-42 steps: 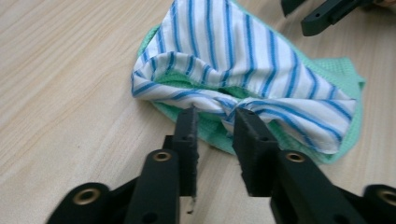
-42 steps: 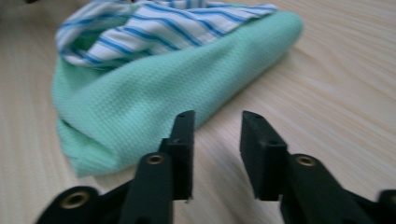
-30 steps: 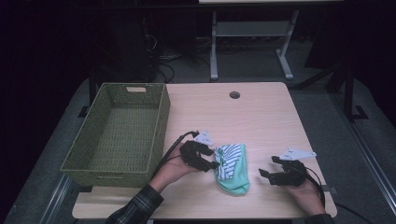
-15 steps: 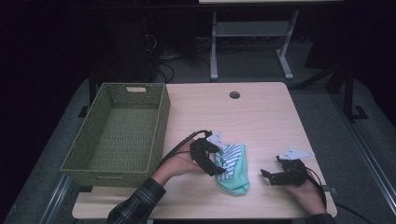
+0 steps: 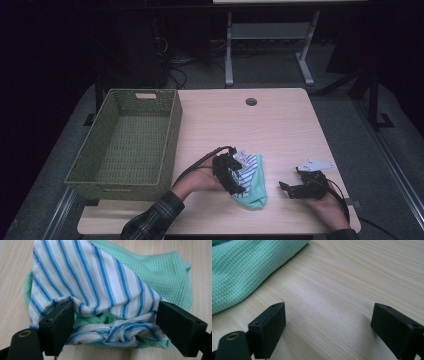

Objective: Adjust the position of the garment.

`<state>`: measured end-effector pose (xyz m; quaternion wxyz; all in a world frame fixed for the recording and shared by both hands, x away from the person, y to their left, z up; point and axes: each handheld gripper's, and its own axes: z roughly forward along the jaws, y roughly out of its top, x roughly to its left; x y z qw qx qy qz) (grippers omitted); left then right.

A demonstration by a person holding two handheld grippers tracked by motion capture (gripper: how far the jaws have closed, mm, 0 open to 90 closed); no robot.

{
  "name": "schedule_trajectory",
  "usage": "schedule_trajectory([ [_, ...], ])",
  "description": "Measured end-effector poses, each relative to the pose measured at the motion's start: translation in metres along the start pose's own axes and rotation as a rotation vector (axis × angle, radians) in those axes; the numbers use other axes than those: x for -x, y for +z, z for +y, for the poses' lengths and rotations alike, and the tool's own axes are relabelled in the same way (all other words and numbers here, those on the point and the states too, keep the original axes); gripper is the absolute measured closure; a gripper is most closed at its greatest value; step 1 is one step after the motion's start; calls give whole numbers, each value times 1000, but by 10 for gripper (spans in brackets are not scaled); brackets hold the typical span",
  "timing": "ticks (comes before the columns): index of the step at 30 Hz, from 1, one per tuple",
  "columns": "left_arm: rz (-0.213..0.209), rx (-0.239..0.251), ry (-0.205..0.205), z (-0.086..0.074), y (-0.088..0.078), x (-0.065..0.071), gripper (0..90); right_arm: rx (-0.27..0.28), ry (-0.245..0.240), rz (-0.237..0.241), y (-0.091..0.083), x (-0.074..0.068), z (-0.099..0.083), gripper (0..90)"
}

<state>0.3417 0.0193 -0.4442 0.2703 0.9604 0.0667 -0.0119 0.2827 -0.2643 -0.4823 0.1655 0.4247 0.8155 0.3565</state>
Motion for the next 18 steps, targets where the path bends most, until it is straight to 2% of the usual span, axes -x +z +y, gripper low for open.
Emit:
schedule_trajectory([
  [9,-48,-22,-18,-1,10,-6,135,1,4,-1,0,0,0,128],
  [11,-47,-33,-2,0,11,-6,139,1,4,-1,0,0,0,129],
  [15,-33,-51,0,3,12,-4,153,1,4,-1,0,0,0,129],
  [18,-29,-55,7,4,11,-3,202,1,7,-1,0,0,0,129],
])
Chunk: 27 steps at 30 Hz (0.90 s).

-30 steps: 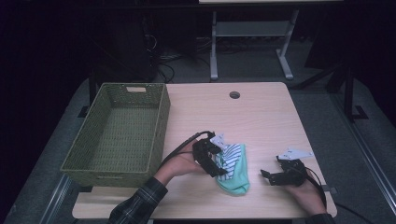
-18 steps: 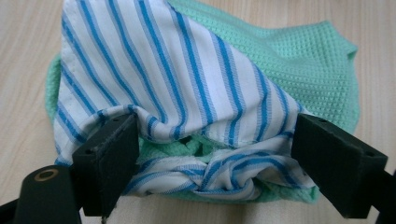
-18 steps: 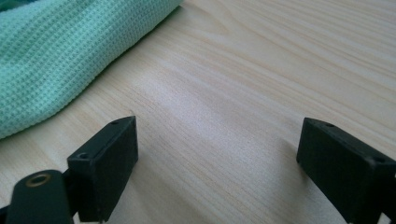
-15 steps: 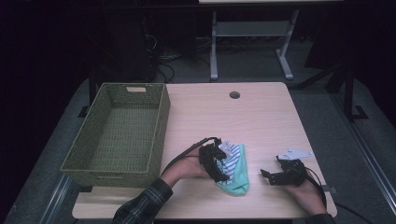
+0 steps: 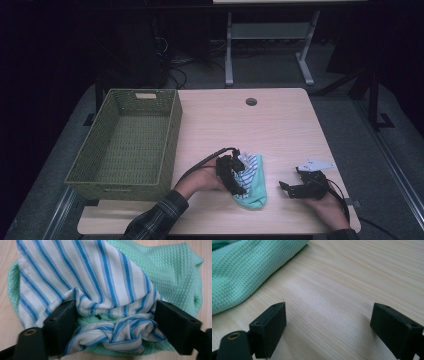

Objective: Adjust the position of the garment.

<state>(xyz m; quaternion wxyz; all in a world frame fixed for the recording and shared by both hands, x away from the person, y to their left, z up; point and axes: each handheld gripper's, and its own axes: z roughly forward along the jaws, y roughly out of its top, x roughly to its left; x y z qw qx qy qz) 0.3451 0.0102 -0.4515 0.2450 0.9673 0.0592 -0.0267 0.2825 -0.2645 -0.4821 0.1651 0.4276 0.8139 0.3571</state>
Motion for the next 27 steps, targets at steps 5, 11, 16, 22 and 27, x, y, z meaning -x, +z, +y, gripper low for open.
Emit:
schedule_trajectory([
  [5,-30,5,1,0,-4,0,388,-1,-4,-2,0,0,0,127],
  [11,-66,18,-29,-2,-6,-3,599,-2,-4,-3,0,-1,0,126],
  [16,-75,20,-61,-2,-6,-4,651,-3,-5,-4,0,-1,0,122],
  [22,-76,24,-89,-1,-12,-6,665,-2,-10,-4,0,0,0,122],
  [27,-65,30,-105,0,-21,-6,666,-2,-7,-4,0,0,0,122],
])
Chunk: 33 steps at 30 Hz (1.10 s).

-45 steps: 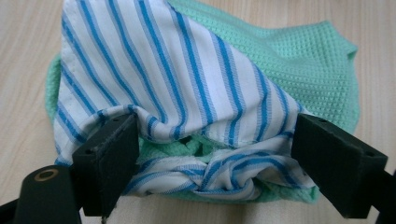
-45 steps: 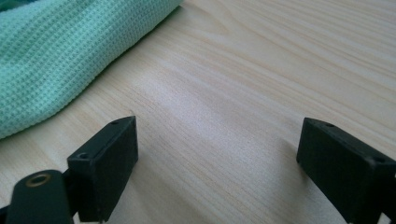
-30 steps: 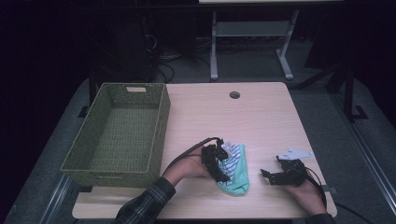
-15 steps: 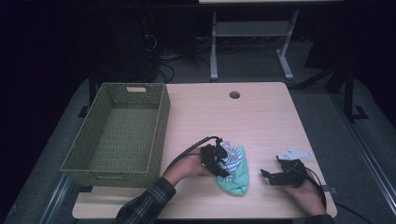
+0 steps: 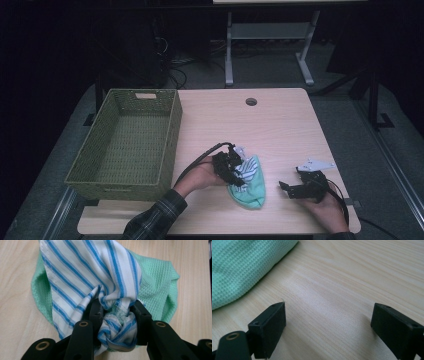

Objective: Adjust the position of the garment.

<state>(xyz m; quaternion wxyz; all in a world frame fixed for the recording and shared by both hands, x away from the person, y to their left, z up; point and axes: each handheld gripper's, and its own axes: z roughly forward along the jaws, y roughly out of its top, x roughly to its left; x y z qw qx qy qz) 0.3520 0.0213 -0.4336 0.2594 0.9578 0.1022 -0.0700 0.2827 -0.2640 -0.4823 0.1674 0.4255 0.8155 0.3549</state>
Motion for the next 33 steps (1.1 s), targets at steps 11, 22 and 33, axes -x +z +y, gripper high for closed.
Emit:
schedule_trajectory([
  [11,9,54,-29,4,-25,1,668,0,-1,0,0,0,0,122],
  [22,41,95,-21,10,-50,3,670,1,-1,0,0,0,0,122],
  [33,67,130,-26,16,-76,6,670,0,-2,0,0,0,0,122],
])
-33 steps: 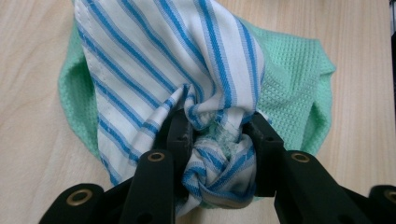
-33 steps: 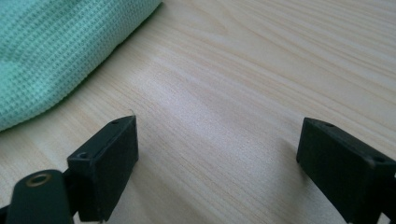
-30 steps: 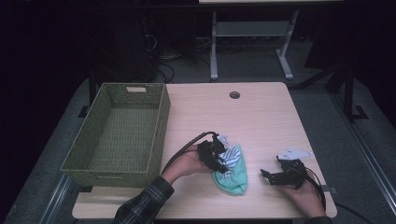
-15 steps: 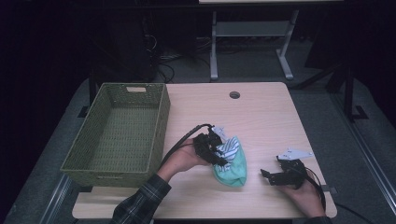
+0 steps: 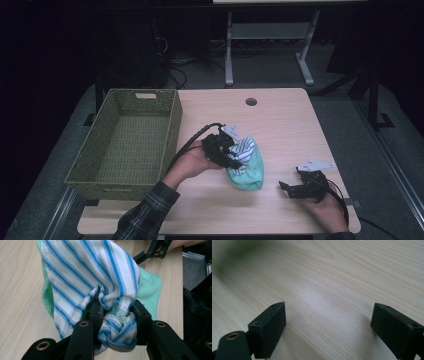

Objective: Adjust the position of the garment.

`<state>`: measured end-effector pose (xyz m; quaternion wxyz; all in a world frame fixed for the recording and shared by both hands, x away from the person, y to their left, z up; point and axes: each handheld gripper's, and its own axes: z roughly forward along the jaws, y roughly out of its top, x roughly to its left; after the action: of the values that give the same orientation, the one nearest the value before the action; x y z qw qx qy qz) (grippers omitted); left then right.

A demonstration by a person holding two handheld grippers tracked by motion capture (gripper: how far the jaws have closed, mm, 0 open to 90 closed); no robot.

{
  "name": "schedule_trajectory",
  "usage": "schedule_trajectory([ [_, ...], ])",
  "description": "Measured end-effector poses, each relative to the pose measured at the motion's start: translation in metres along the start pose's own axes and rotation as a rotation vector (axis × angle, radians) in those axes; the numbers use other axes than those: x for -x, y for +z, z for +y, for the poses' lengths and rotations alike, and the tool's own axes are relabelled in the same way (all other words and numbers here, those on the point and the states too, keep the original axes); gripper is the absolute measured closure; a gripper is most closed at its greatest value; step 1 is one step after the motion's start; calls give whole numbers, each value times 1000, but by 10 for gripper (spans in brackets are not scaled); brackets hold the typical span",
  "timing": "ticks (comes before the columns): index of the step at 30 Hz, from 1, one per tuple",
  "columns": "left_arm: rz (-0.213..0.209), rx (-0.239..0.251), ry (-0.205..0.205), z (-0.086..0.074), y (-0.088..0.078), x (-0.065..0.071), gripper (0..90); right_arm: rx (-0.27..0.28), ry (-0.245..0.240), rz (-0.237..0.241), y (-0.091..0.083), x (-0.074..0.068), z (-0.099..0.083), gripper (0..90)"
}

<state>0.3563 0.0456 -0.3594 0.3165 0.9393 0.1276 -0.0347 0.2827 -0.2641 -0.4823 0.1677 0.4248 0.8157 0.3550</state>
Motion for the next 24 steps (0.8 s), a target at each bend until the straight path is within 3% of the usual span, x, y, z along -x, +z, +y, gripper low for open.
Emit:
schedule_trajectory([
  [24,86,33,-28,4,-67,-5,670,0,0,0,0,0,0,122],
])
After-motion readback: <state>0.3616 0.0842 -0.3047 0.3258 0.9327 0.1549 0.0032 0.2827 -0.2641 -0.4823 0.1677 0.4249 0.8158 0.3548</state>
